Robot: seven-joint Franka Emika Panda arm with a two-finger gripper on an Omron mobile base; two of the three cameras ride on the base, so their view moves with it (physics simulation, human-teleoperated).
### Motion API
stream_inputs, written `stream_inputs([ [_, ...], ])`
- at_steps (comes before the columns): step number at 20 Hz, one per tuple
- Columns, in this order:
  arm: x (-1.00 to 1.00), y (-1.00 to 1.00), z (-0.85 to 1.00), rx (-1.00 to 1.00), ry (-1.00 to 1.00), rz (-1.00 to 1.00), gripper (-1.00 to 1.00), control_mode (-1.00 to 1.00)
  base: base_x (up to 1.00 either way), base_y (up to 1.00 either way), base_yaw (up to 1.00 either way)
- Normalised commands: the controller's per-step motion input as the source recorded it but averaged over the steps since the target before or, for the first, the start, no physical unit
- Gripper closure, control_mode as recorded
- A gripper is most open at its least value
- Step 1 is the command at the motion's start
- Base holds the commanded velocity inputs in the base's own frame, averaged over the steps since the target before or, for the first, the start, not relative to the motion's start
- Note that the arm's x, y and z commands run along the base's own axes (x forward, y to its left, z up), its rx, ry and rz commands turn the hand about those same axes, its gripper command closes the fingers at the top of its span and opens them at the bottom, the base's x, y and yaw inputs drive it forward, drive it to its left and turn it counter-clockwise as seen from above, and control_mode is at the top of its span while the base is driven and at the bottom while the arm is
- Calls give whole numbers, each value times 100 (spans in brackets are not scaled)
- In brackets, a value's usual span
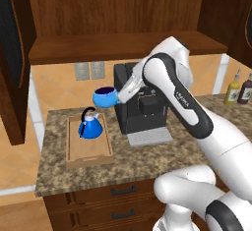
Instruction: Pick the kettle from the counter and place it on the tray. Then pick the mug from the cabinet and place it on the tray. Then close the cabinet doors.
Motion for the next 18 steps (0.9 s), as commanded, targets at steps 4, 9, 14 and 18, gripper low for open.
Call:
stream_inputs([
  [4,-8,46,-100,0,0,23,100,-100,0,0,0],
  [9,1,43,-100,-1,0,18,100,-100,0,0,0],
  [14,16,21,-100,-1,0,12,100,-100,0,0,0],
  [18,37,-3,-72,0,-1,1,100,-100,0,0,0],
])
